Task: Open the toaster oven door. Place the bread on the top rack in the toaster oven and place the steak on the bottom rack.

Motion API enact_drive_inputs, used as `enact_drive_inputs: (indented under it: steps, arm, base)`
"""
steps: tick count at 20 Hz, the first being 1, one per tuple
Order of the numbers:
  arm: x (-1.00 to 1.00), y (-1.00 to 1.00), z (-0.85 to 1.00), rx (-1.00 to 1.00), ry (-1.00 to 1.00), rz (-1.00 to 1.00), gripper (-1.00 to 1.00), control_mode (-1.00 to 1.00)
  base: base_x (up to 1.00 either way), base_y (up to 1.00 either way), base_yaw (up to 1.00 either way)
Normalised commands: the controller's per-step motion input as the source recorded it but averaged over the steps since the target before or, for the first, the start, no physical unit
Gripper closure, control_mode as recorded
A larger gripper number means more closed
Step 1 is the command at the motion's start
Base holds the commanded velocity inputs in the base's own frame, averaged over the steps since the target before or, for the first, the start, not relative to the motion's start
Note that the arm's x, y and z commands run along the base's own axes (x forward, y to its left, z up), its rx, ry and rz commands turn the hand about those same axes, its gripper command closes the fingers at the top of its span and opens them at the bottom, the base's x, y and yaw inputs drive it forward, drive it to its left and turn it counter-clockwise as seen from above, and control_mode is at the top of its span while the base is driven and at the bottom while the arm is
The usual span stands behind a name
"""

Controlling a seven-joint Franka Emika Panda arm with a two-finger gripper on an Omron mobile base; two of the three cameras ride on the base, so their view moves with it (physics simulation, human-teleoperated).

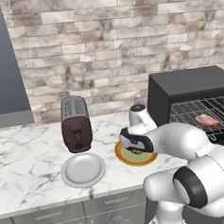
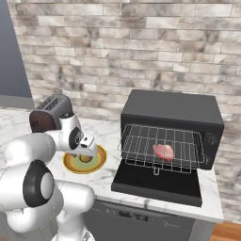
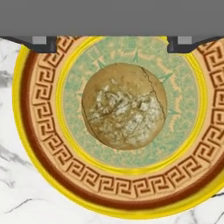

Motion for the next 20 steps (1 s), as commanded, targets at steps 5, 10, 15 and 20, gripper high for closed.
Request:
enact_drive_inputs:
  steps: [5,10,15,20]
  arm:
    - [0.23,0.0,-0.1,0.0,0.0,-0.01,-1.0,-1.0]
    - [0.2,0.0,-0.03,0.0,0.0,0.0,-1.0,-1.0]
    - [0.11,0.0,-0.04,0.0,0.0,0.0,-1.0,-1.0]
    - [0.07,0.0,-0.06,0.0,0.0,0.0,-1.0,-1.0]
  base:
    - [0.0,0.0,0.0]
    - [0.0,0.0,0.0]
    - [0.0,0.0,0.0]
    - [0.0,0.0,0.0]
